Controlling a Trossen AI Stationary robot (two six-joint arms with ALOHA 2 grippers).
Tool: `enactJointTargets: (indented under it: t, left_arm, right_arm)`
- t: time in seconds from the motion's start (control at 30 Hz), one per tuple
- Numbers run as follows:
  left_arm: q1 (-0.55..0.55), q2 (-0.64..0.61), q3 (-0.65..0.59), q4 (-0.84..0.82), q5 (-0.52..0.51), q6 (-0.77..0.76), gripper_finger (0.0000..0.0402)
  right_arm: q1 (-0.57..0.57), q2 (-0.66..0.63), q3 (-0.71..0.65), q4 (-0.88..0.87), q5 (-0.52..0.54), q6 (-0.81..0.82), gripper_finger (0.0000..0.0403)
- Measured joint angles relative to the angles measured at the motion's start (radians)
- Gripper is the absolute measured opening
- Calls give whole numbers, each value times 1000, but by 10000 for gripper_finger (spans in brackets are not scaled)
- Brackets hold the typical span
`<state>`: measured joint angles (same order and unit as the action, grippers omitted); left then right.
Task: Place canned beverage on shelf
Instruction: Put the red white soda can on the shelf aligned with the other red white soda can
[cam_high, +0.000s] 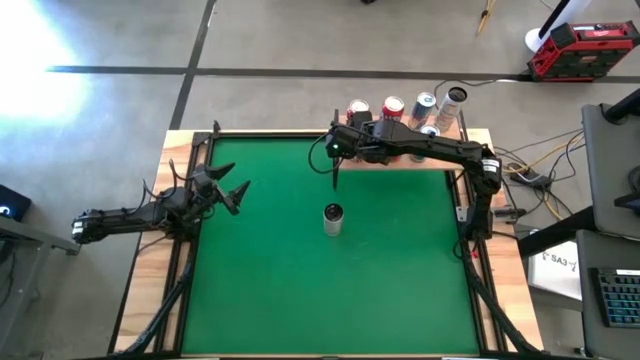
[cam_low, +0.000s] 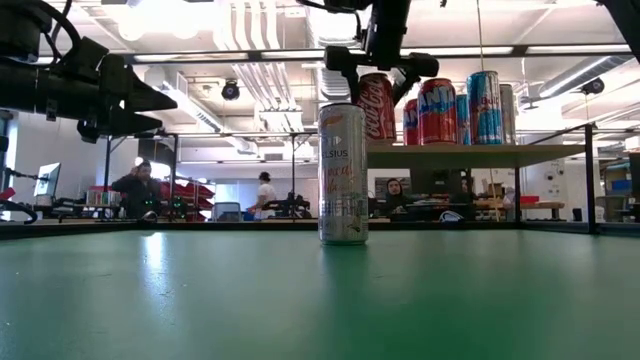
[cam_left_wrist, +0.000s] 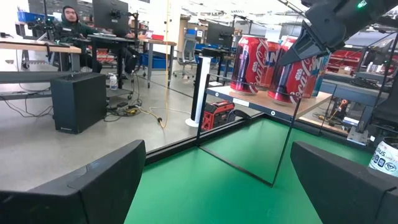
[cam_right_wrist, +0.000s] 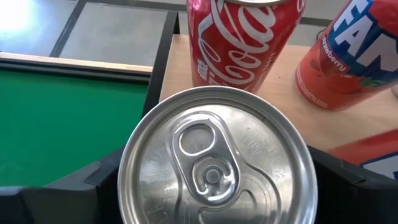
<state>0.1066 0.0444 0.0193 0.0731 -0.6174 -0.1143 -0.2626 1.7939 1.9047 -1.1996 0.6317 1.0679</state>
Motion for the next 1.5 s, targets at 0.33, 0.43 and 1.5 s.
enactJointTargets:
  t: [0.33, 0.43, 1.5]
  left_arm:
    - [0, 0, 0, 0, 0, 0, 386]
    - [0, 0, 0, 0, 0, 0, 386]
    - [0, 0, 0, 0, 0, 0, 386]
  right_arm:
    - [0, 0, -3, 0, 18, 0, 319]
    - [0, 3, -3, 1, 18, 1, 320]
    - [0, 7, -8, 7, 33, 5, 378]
